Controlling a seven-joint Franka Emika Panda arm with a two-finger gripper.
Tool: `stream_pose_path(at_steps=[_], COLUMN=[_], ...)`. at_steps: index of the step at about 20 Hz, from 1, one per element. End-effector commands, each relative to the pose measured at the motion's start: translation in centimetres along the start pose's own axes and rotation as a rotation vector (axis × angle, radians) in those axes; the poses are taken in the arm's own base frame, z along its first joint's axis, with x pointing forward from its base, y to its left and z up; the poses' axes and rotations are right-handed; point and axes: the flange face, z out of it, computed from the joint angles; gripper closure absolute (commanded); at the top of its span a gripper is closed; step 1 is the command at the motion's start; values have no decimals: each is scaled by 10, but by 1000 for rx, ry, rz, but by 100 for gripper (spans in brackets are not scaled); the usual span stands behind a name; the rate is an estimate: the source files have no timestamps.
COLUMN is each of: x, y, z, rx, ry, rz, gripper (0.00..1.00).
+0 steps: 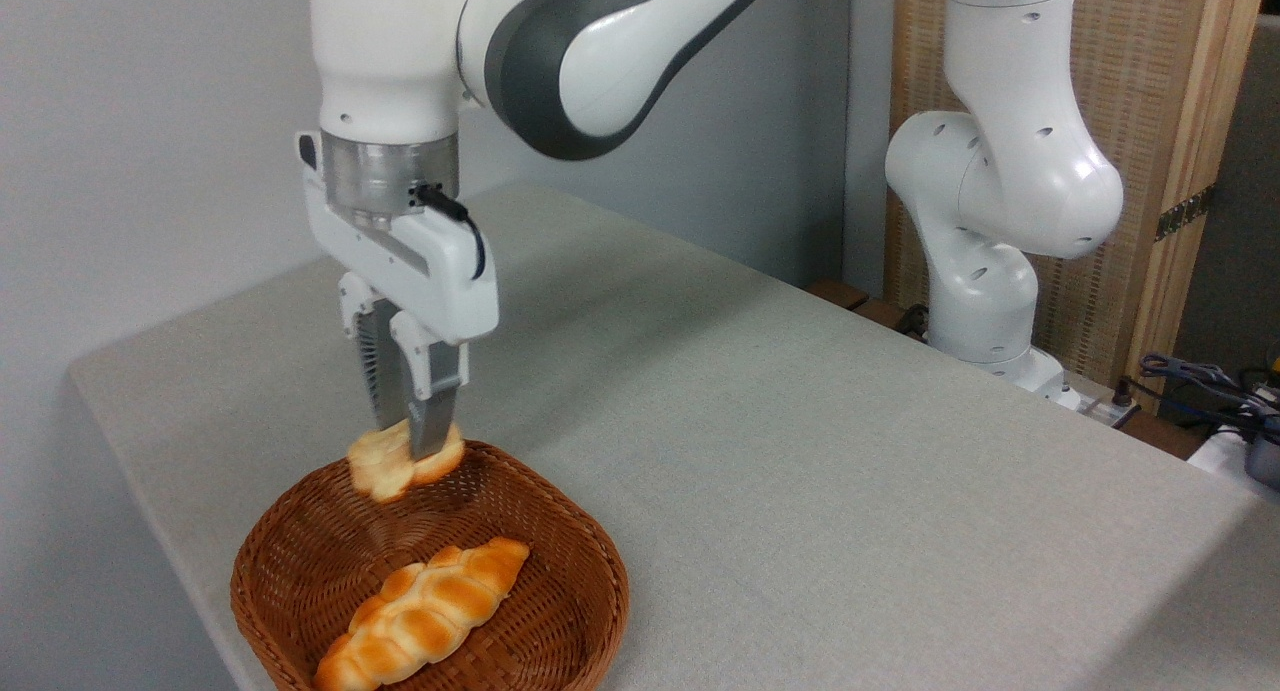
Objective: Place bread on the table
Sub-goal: 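Close the gripper on the round bun and lift it, then carry the round bun out of the basket and lower it onto the table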
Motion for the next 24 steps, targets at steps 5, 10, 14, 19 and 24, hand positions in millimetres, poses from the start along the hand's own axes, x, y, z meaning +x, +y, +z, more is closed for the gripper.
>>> stream_pose_path(at_steps=[5, 10, 14, 19, 24], x=[-25, -36, -46, -45, -45], y=[20, 39, 61, 68, 68], z=[-18, -10, 14, 23, 24], rx=[-90, -164, -214, -220, -219], ry=[-107, -214, -289, -299, -298], rz=[7, 26, 49, 59, 59], gripper=[50, 47, 41, 0, 0])
